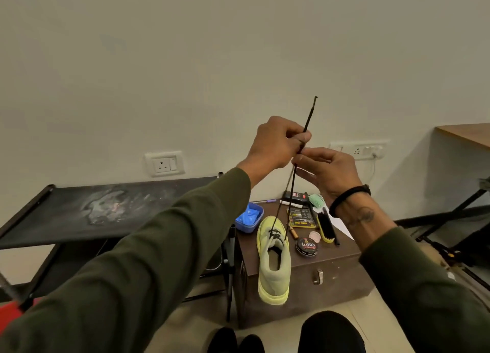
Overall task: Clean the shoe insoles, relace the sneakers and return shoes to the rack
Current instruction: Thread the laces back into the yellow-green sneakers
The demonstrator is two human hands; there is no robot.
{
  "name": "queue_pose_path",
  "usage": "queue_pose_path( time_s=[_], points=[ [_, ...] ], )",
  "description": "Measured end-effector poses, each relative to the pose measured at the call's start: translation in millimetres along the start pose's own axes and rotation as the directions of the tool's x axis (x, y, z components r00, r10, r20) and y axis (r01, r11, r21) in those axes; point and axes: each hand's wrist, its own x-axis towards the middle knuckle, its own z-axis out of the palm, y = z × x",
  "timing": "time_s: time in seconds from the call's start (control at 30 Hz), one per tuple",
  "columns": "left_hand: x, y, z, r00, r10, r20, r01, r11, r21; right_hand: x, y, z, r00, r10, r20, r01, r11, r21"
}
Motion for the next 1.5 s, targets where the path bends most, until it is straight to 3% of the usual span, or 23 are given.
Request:
queue_pose_path(
  time_s=[0.13,0.23,0.3,0.37,0.47,0.53,0.63,0.77,0.83,0.9,1.0,1.1,1.2,1.3,1.4,1.5],
  points=[
    [-12,7,2,0.998,-0.033,0.057,0.039,0.994,-0.106,-12,2,0,1.000,0.009,0.019,-0.011,0.998,0.068],
    [-23,-15,8,0.986,-0.164,0.015,0.164,0.968,-0.188,-16,2,-3,0.999,0.038,-0.022,-0.035,0.994,0.103],
    [-42,-37,21,0.951,-0.273,0.148,0.288,0.953,-0.095,-19,2,-4,0.998,0.044,-0.040,-0.039,0.993,0.113],
    [-65,-56,39,0.884,-0.300,0.358,0.305,0.951,0.045,-21,5,-4,0.997,0.062,-0.047,-0.056,0.991,0.118],
    [-85,-70,57,0.855,-0.336,0.396,0.285,0.941,0.183,-17,14,-8,0.995,0.098,-0.035,-0.094,0.991,0.097],
    [-89,-75,56,0.875,-0.352,0.333,0.282,0.929,0.242,-8,27,-17,0.994,0.084,-0.063,-0.084,0.996,0.009],
    [-99,-87,44,0.895,-0.364,0.257,0.305,0.921,0.243,10,62,-32,0.992,-0.008,-0.123,-0.033,0.942,-0.333],
    [-113,-100,33,0.875,-0.416,0.249,0.394,0.909,0.134,7,125,-32,0.999,0.001,0.034,0.021,0.754,-0.656],
    [-120,-107,38,0.801,-0.542,0.255,0.578,0.811,-0.092,-2,156,-29,0.987,0.080,0.140,0.045,0.699,-0.714],
    [-130,-115,48,0.685,-0.669,0.288,0.727,0.603,-0.327,-10,181,-27,0.974,0.115,0.195,0.077,0.640,-0.765],
    [-142,-129,66,0.573,-0.765,0.293,0.781,0.401,-0.479,-12,208,-27,0.952,0.156,0.264,0.135,0.561,-0.817],
    [-146,-140,83,0.526,-0.811,0.257,0.784,0.346,-0.515,-6,231,-26,0.955,0.128,0.268,0.190,0.431,-0.882],
    [-144,-153,93,0.557,-0.805,0.204,0.785,0.429,-0.447,0,247,-24,0.968,0.094,0.232,0.185,0.354,-0.917],
    [-145,-172,95,0.682,-0.720,0.130,0.729,0.654,-0.201,5,256,-17,0.980,-0.001,0.201,0.190,0.340,-0.921],
    [-148,-194,98,0.852,-0.516,0.084,0.503,0.853,0.139,11,263,-10,0.998,0.014,0.055,0.046,0.374,-0.926],
    [-150,-209,104,0.918,-0.394,0.050,0.353,0.867,0.352,17,266,-8,0.977,0.179,-0.113,-0.184,0.447,-0.875]
  ],
)
